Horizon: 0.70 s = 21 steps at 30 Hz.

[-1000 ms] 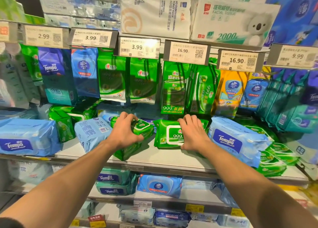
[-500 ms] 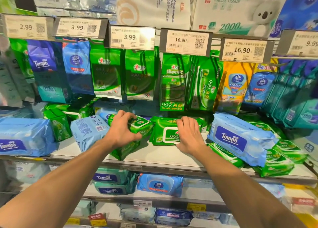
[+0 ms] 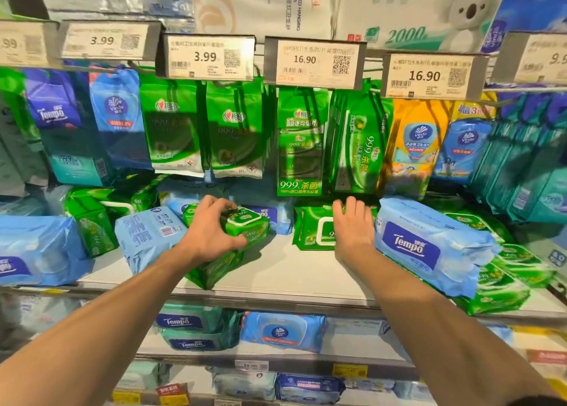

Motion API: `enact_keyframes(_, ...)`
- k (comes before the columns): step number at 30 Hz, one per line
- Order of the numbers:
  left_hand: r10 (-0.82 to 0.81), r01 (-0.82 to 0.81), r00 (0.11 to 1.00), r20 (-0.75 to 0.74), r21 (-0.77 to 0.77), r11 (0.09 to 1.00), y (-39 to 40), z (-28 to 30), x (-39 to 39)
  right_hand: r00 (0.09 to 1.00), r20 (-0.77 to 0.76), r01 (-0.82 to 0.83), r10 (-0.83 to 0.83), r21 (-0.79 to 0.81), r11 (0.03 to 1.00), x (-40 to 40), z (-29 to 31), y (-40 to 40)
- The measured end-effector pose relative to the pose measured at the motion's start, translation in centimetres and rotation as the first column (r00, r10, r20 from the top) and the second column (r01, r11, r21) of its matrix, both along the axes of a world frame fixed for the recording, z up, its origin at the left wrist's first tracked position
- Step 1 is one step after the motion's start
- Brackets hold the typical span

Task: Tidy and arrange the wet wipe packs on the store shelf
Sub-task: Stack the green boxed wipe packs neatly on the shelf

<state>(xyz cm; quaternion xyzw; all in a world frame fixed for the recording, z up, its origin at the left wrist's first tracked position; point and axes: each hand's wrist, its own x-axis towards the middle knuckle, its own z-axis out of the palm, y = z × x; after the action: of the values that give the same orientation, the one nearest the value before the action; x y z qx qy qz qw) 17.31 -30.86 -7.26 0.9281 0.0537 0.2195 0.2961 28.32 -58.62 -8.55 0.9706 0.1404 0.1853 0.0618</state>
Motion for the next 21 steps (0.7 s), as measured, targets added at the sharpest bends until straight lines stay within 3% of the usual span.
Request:
enact_keyframes(6,-0.016,0.016,1.0,-0.003,0.015,1.0,-0.4,-0.2,0.8,0.982,-0.089,-0.167,0.169,0.028,0.986,0.5,-0.9,-0.1)
enact_keyframes(21,-0.03,0.031,0.999,0.014,-0.099,0.995,0.8,-0.4,-0.2,0.99,0.034,-0.133,0.134,-0.03,0.991,1.5,-2.2,0.7)
